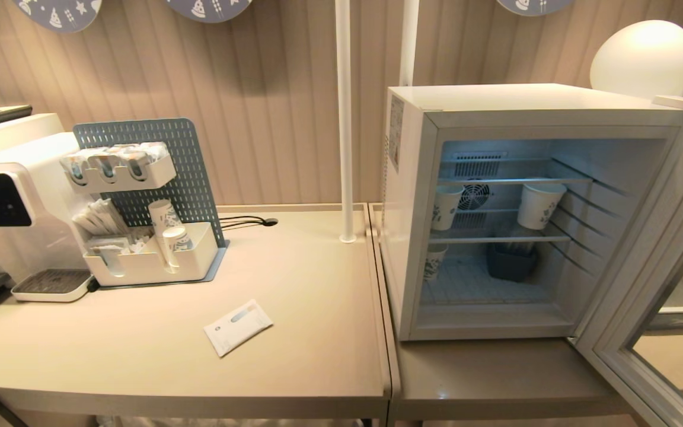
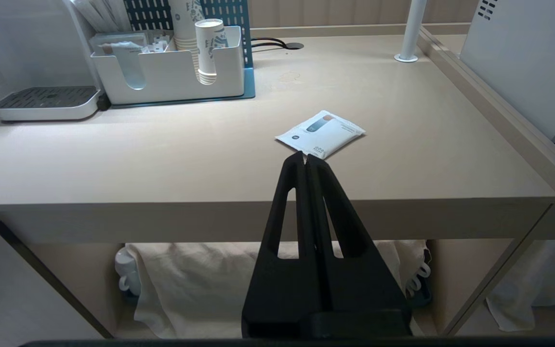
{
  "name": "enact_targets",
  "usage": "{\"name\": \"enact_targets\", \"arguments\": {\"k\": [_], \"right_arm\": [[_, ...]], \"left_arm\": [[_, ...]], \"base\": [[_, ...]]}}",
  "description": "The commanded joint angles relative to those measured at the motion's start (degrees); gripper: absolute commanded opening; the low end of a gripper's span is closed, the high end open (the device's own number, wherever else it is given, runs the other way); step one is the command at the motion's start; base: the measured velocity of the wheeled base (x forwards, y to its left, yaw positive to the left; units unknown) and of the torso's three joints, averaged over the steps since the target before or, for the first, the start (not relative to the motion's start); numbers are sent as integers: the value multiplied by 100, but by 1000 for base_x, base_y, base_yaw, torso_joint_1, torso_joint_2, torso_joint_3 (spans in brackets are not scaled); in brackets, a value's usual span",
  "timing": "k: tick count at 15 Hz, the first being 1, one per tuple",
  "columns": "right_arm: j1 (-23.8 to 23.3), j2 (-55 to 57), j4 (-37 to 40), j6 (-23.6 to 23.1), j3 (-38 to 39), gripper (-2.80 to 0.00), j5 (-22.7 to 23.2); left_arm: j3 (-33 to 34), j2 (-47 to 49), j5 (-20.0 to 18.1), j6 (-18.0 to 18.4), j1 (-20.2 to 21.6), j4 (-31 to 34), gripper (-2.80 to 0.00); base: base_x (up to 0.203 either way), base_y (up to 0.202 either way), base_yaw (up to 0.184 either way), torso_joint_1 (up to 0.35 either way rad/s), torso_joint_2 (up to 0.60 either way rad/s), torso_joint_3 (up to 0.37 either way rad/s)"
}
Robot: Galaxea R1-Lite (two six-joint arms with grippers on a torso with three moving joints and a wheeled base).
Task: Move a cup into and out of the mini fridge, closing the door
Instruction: Put the yoghurt in the freezer
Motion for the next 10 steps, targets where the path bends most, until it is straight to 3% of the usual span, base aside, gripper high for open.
{"name": "enact_targets", "arguments": {"k": [1,5,10], "right_arm": [[4,126,17,1,-8,-280,3],[13,792,-75,-26,17,-280,3],[4,240,-237,-48,62,-280,7]], "left_arm": [[1,9,-2,0,9,6,-280],[1,9,-2,-8,3,0,-280],[1,9,-2,-7,0,3,-280]], "base": [[0,0,0,0,0,0],[0,0,0,0,0,0],[0,0,0,0,0,0]]}}
